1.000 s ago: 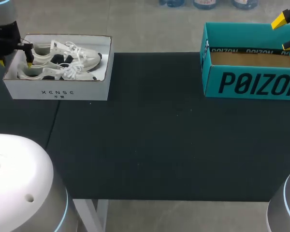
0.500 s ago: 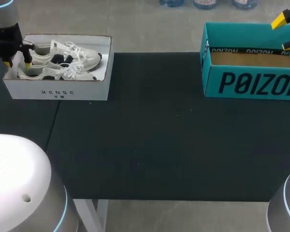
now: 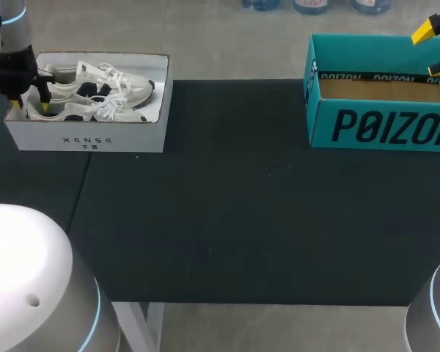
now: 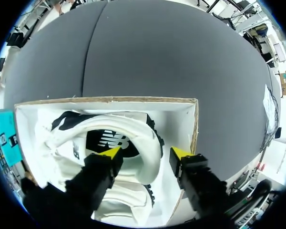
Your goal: Take the shoe out of the shoebox, open the shoe tongue, remove and reinsert the insole, then place the shoe into the shoebox
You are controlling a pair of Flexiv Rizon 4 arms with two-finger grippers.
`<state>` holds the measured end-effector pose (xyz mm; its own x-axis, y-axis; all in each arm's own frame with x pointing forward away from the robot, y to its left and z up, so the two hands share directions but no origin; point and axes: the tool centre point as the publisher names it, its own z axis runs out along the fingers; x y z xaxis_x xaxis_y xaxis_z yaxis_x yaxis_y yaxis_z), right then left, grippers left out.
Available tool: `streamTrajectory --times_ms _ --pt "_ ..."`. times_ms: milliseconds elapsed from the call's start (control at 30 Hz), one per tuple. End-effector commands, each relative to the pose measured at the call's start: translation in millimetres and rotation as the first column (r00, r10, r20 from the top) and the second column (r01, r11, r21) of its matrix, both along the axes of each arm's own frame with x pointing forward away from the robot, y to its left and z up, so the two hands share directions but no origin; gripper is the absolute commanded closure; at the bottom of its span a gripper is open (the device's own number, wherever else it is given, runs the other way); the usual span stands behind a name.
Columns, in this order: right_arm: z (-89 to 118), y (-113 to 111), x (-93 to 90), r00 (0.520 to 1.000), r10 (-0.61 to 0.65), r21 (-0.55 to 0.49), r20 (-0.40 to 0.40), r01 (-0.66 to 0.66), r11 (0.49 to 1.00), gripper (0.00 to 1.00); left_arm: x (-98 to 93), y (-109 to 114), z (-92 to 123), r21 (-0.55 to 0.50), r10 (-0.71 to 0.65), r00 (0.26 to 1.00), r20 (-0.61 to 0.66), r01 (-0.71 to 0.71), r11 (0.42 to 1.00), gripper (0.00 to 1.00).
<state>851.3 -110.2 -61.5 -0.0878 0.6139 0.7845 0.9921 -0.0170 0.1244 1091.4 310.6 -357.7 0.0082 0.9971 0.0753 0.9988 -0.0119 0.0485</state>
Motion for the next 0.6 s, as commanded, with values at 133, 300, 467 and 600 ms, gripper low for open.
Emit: streamTrajectory --times_ms 133,300,467,600 --pt "-0.1 0.1 1.5 1.000 0.001 -0.003 -0.003 -0.001 1.000 0.00 11.3 5.2 -13.2 -0.012 -0.008 1.000 -0.013 0.008 1.000 0.44" --pt "-0.1 0.1 1.5 1.000 0.001 -0.003 -0.003 -0.001 1.000 0.00 13.1 6.4 -19.1 -0.010 -0.017 1.000 -0.022 0.016 1.000 0.43" --pt "-0.1 0.1 1.5 1.000 0.001 -0.003 -0.003 -0.001 1.000 0.00 14.3 8.8 -22.8 -0.026 -0.014 1.000 -0.021 0.014 1.000 0.52" --pt "-0.1 0.1 1.5 1.000 0.001 -0.003 -0.003 -0.001 1.000 0.00 15.2 6.8 -28.7 -0.035 -0.022 0.999 -0.025 0.022 0.999 0.58"
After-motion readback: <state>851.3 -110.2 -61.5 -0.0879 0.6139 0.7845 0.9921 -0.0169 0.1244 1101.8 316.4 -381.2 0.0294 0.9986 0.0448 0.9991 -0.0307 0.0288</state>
